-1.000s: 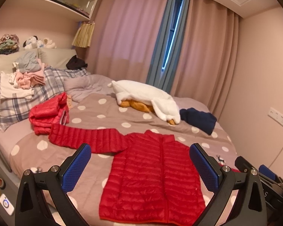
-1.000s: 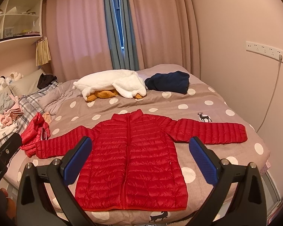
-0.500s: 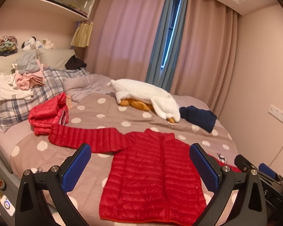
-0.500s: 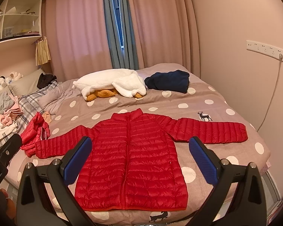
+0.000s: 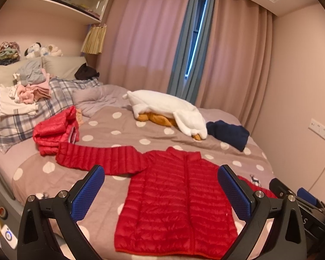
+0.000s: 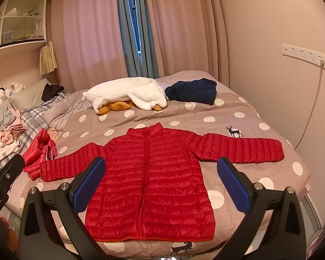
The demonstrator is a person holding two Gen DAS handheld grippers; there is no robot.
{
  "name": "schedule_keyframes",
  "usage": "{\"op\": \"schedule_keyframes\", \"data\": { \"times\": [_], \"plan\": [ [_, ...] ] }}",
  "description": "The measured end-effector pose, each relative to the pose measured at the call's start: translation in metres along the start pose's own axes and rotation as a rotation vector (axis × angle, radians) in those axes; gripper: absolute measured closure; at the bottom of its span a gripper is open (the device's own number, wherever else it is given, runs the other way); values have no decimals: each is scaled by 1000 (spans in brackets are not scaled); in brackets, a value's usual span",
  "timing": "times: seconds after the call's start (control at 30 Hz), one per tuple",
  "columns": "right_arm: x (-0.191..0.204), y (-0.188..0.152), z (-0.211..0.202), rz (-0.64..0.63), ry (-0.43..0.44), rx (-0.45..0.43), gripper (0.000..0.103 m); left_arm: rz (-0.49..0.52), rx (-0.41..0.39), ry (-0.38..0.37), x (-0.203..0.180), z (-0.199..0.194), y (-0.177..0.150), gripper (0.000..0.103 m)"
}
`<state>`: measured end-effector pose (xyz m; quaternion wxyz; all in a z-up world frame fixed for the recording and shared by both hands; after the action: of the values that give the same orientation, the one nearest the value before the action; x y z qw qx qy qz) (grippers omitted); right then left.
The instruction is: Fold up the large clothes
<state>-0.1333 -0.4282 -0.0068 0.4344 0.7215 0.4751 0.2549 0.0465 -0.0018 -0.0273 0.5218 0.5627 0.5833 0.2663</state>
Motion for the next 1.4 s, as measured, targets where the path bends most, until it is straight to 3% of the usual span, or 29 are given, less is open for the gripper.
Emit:
{"op": "schedule_keyframes", "data": {
  "times": [1.4],
  "plan": [
    [-2,-1,-8,-17,5,10,0,20,-1,8,-5,-7,-8,0]
  ]
}}
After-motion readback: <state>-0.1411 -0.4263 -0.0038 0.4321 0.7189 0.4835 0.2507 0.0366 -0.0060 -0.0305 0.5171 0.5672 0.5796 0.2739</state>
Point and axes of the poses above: each gripper's, at about its wrist camera, not at the fingertips, and z roughly the way its jaws point, x to its left, y to its top, the point moved 3 cm from there along z, roughly the way its jaws point, and after that the axes turned 14 degrees about -y, right-handed, at the moved point
